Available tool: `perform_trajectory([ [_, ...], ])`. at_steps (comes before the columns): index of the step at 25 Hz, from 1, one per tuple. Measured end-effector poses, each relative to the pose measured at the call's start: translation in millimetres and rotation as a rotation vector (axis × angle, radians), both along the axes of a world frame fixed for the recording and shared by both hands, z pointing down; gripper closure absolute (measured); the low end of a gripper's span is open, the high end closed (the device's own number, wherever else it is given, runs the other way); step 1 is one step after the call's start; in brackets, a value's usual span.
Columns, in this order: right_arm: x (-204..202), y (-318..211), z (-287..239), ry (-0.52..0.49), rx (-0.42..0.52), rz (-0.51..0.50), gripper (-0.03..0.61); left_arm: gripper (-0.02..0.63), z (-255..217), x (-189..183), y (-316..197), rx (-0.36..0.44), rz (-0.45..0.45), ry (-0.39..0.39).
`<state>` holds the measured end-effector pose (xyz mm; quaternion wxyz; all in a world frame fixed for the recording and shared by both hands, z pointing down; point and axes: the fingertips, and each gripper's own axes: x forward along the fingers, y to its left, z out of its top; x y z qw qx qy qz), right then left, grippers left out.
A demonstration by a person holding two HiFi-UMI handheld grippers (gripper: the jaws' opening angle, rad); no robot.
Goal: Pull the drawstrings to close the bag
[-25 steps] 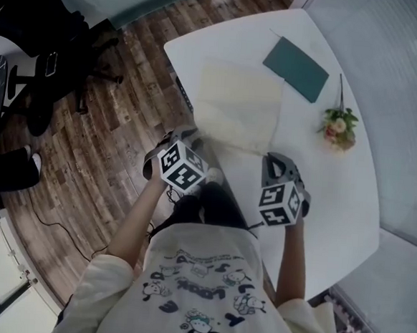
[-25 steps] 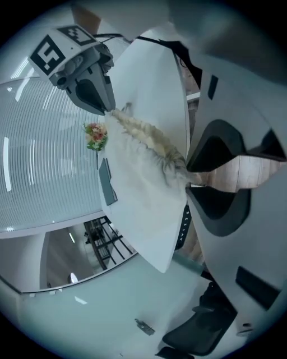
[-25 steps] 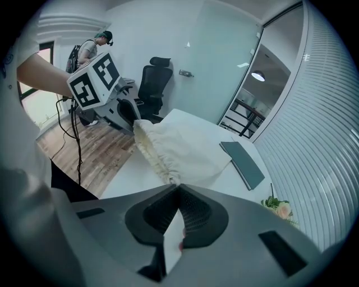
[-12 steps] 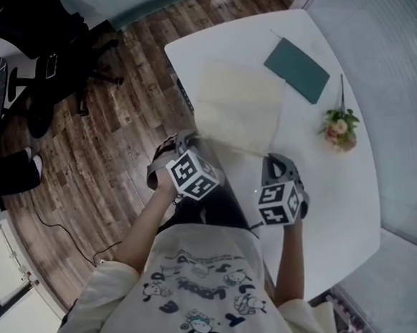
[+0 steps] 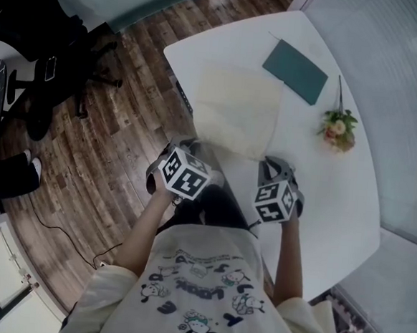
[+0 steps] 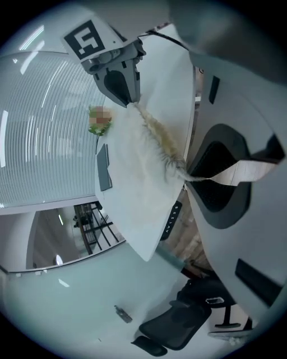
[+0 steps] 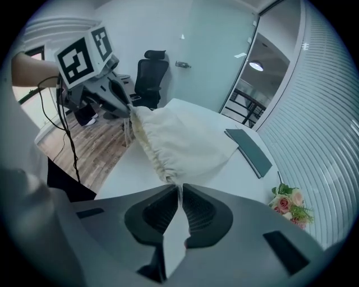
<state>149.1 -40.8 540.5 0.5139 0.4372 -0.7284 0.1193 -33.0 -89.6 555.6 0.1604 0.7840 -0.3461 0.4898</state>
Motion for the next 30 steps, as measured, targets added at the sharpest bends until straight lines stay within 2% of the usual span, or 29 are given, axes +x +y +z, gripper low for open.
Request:
perform_trajectory([
  [6, -1, -1, 7, 0.07, -0.019, -0.067, 0.548, 0.566, -3, 1, -1, 0.006, 0.015, -0.007],
  [8, 0, 0, 9, 0.09, -0.032, -0.09, 0.468, 0.566, -3, 1, -1, 0.008, 0.02, -0.012],
  [9, 1, -1, 9, 0.097, -0.034, -0.095, 0.473, 0.566, -4, 1, -1, 0.009, 0.021, -0.013],
  [11, 1, -4, 8, 0.098, -0.026, -0.095, 0.53, 0.566, -4, 1, -2, 0.01, 0.021, -0.012],
  [15, -4, -4, 10, 0.091, -0.036, -0.108, 0.549, 0.566, -5, 0, -2, 0.017, 0.02, -0.008],
  [17, -4, -3, 9, 0.067, -0.041, -0.083, 0.555, 0.566, -6, 0, -2, 0.021, -0.007, 0.016],
  [22, 3, -5, -6, -0.135, 0.006, 0.141, 0.558, 0.568, -7, -3, 1, -0.04, -0.196, 0.189],
  [28, 14, -4, -13, -0.5, 0.002, 0.531, 0.56, 0.568, -11, -1, 4, -0.108, -0.454, 0.45],
  [30, 17, -4, -11, -0.56, 0.004, 0.634, 0.56, 0.568, -13, -1, 4, -0.1, -0.517, 0.483],
])
